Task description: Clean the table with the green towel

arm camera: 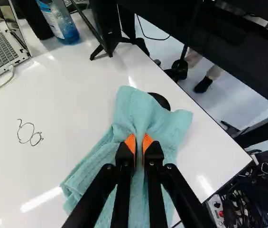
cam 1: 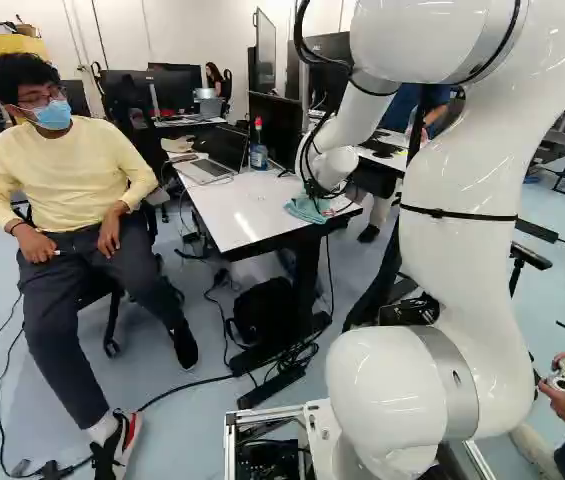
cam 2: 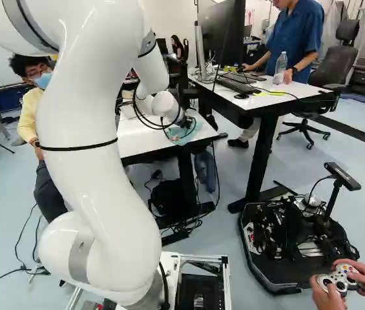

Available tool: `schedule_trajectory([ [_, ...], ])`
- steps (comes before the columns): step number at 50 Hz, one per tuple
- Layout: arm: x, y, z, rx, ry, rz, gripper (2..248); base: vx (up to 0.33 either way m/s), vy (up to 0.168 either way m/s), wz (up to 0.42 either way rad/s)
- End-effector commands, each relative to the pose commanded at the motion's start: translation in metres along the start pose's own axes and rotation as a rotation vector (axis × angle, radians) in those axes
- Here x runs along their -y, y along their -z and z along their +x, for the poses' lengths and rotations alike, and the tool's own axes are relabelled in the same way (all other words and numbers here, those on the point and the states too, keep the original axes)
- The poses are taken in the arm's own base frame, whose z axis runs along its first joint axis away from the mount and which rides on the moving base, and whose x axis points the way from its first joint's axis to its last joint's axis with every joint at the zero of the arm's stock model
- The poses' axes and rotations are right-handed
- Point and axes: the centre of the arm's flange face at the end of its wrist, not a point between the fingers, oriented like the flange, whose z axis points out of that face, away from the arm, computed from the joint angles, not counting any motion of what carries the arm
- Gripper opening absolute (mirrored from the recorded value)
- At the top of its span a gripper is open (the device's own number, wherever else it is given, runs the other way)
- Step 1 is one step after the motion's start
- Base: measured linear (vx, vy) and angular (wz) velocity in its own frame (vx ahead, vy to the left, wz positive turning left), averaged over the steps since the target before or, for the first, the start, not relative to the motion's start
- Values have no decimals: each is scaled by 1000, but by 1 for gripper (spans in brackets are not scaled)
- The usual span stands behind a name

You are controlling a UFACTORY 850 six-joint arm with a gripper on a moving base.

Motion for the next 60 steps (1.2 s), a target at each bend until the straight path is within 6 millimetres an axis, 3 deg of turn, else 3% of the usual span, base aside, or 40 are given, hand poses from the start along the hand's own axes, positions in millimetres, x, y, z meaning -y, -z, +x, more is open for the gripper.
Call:
schedule_trajectory([
  [29,0,1,0,-1,0,0,39,0,0,0],
  [60,7,28,20,-49,6,13,39,0,0,0],
])
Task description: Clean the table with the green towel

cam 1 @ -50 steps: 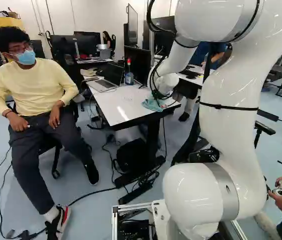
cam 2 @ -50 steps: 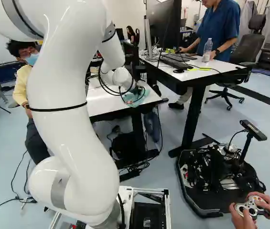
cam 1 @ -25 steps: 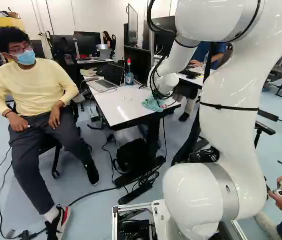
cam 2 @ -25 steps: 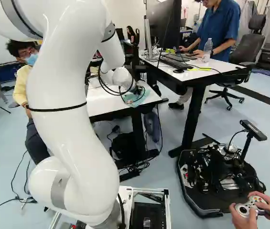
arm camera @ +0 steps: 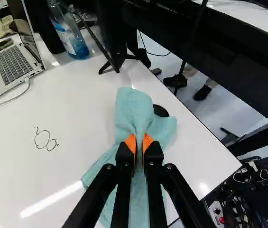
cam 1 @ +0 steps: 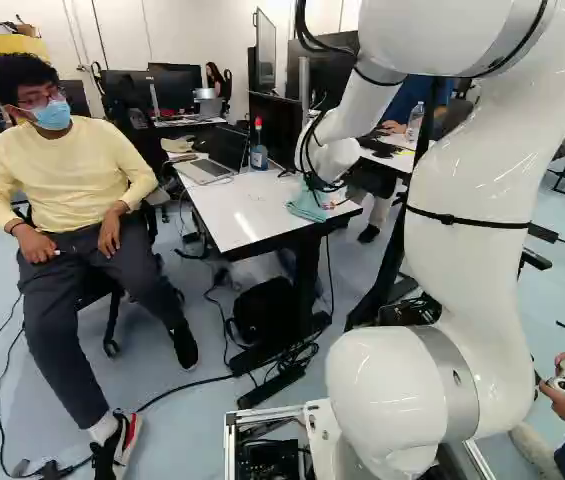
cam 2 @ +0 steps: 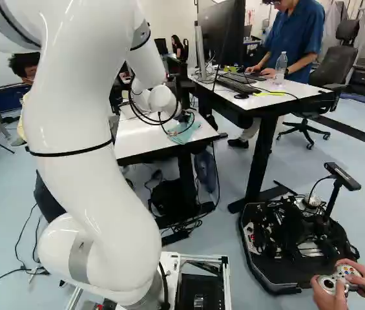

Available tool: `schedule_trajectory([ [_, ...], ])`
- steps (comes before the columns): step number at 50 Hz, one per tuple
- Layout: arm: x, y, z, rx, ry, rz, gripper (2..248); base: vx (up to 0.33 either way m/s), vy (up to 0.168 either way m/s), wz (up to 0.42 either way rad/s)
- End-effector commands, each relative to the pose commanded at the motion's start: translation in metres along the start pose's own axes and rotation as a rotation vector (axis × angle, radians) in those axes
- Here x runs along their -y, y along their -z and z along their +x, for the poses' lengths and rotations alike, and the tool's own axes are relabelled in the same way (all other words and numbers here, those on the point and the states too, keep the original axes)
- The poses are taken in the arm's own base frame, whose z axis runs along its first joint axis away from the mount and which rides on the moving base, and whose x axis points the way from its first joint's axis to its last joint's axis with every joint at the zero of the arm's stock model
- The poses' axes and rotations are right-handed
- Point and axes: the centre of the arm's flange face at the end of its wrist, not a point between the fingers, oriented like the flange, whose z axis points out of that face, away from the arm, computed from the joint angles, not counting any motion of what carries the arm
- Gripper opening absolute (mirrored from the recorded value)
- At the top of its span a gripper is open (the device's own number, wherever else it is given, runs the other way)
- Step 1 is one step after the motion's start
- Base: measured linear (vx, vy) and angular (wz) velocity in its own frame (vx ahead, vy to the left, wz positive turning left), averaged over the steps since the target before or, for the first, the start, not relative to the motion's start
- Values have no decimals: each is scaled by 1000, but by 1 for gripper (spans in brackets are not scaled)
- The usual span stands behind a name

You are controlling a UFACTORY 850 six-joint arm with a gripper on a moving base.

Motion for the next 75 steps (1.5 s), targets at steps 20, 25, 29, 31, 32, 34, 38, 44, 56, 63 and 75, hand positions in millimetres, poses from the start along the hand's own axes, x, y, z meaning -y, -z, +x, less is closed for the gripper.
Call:
schedule_trajectory([
  [20,4,19,9,23,4,8,39,0,0,0],
  [25,5,24,11,34,4,9,39,0,0,0],
  [29,5,27,13,43,4,10,39,0,0,0],
  [31,5,29,14,47,4,10,39,0,0,0],
  [32,5,30,14,49,4,10,39,0,0,0],
  [34,5,31,15,54,4,11,39,0,0,0],
  [38,5,34,17,62,4,12,39,0,0,0],
  [44,6,37,22,72,4,13,39,0,0,0],
  [56,10,41,34,82,7,19,39,0,0,0],
  [63,13,42,41,88,10,24,39,0,0,0],
  [75,21,46,52,101,18,34,39,0,0,0],
])
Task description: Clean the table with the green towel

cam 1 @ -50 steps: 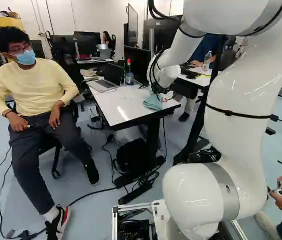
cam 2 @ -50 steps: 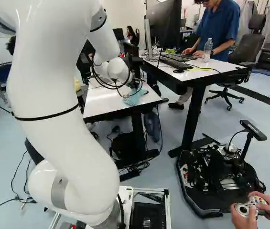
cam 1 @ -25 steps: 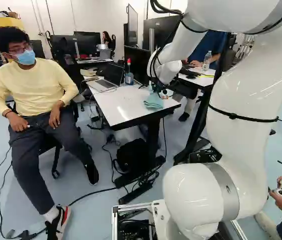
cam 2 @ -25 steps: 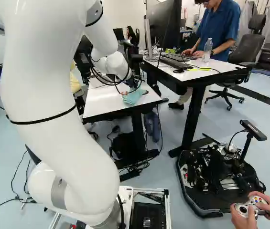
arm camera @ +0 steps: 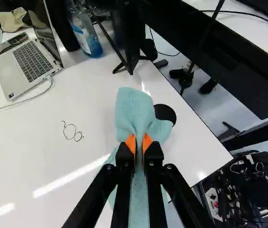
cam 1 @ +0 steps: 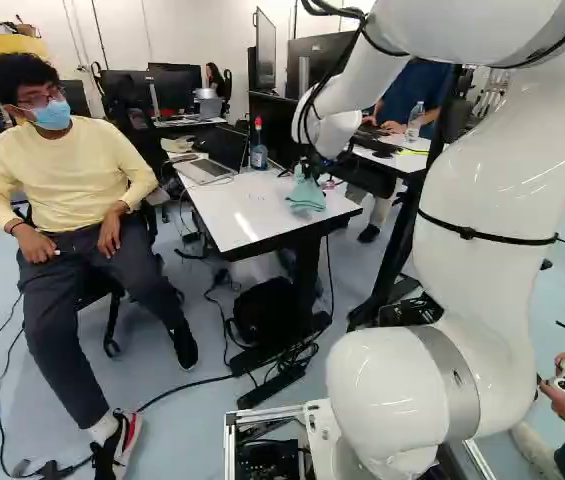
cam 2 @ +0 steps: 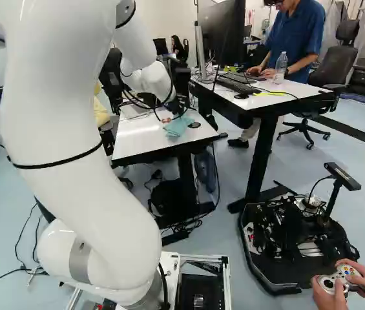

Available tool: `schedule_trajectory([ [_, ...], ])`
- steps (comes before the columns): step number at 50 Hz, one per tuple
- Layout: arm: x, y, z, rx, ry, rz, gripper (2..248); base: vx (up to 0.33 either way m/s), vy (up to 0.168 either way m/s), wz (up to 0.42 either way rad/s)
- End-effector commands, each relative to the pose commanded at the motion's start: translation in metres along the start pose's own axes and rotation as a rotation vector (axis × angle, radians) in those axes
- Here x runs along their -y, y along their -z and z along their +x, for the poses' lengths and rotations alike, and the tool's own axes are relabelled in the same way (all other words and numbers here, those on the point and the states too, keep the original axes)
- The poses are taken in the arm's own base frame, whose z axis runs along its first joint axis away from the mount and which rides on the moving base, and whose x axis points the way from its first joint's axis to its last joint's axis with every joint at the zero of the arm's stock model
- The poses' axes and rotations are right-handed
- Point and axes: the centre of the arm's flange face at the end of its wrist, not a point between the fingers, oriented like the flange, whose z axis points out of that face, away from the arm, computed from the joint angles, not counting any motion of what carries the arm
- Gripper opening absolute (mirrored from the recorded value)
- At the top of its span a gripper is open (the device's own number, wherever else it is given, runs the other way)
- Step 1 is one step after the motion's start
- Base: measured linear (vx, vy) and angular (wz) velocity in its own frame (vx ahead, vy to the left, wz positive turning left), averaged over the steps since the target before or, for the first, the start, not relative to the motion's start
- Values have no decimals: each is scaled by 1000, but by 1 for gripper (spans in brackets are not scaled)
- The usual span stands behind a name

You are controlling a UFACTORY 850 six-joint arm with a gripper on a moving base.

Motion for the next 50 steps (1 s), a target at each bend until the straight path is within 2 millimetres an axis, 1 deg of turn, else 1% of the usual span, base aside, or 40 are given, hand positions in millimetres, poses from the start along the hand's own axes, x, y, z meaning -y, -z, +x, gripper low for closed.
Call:
schedule_trajectory([
  [50,40,16,51,23,43,52,39,0,0,0],
])
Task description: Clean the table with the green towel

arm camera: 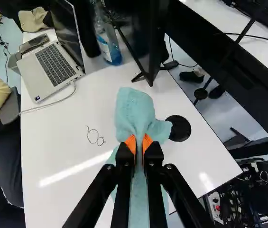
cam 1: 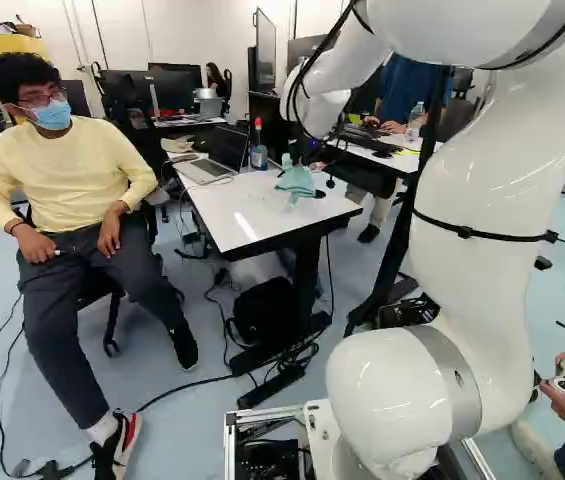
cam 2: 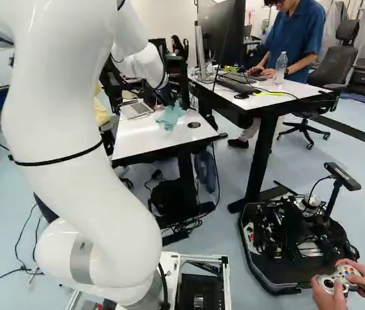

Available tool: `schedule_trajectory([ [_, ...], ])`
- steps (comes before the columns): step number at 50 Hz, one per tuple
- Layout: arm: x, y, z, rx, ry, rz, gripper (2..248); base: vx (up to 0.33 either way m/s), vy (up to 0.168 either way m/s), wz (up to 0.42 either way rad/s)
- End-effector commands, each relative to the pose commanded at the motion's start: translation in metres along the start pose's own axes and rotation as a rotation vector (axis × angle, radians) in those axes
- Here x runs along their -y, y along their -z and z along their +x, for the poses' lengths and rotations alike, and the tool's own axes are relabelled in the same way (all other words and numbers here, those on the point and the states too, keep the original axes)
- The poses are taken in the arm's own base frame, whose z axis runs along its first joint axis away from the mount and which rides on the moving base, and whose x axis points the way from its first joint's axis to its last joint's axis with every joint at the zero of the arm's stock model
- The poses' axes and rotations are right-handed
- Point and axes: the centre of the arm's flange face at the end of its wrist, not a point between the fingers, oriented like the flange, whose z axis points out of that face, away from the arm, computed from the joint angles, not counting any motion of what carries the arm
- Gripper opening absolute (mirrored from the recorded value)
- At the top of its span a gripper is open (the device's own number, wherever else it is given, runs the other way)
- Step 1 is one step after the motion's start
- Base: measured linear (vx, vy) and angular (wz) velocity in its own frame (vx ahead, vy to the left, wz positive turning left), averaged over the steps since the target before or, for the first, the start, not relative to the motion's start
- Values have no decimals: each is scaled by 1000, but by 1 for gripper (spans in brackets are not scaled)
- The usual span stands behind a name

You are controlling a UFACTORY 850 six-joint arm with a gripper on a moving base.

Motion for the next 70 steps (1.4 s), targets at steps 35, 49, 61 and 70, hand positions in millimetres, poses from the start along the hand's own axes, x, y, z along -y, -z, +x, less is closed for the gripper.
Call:
schedule_trajectory([
  [35,40,9,38,1,44,49,39,0,0,0],
  [49,56,14,52,14,62,68,39,0,0,0],
  [61,69,18,63,24,77,83,39,0,0,0],
  [70,79,15,68,40,88,93,39,0,0,0],
])
